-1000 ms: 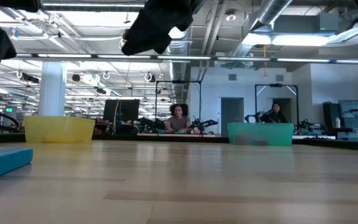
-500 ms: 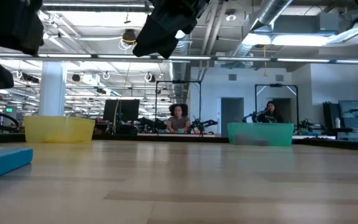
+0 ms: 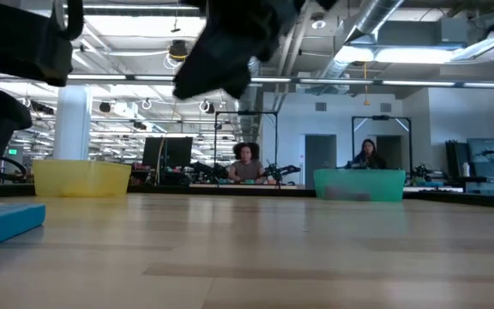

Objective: Sort & place blocks by color
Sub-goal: Put the left blue block into the transparent bin

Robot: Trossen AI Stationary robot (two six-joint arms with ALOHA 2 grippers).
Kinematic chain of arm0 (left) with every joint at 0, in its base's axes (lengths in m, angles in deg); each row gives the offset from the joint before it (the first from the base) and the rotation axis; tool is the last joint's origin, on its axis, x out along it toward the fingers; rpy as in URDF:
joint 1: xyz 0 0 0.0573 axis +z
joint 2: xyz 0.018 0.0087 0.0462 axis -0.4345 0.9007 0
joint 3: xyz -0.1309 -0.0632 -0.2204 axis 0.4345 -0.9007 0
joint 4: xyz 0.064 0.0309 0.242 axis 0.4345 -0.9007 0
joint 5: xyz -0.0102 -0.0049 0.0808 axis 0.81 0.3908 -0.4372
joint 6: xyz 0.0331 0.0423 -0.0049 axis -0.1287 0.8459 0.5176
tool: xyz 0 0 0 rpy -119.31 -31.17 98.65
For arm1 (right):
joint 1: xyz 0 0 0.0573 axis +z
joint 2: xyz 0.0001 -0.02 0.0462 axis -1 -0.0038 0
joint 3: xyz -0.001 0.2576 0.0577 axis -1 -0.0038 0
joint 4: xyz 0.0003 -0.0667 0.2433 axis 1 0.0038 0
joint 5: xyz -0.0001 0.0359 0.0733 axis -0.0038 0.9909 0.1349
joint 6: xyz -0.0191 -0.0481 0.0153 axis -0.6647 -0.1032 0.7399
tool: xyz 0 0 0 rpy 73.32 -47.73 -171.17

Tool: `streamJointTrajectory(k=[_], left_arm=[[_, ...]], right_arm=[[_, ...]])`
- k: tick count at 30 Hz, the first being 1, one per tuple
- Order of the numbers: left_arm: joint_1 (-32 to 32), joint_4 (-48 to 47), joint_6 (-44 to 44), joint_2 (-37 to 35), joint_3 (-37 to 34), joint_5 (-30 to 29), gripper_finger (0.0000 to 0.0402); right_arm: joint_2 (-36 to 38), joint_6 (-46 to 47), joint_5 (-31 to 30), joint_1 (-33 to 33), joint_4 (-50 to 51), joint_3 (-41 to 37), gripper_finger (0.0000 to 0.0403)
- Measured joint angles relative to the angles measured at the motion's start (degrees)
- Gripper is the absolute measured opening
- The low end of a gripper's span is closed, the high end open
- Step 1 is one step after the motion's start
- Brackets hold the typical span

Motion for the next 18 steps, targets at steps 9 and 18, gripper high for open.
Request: streamJointTrajectory(k=[9, 18], left_arm=[[-0.06, 1.61, 2.37, 0.0, -0.19, -0.23, 0.0159], [0.97, 0.61, 0.27, -0.52, -0.05, 2.19, 0.0098]], right_arm=[[0.0, 12.45, -0.6, 1.3, -16.08, -11.8, 0.0097], [0.4, 14.65, -4.44, 2.91, -18.71, -12.03, 0.0097]])
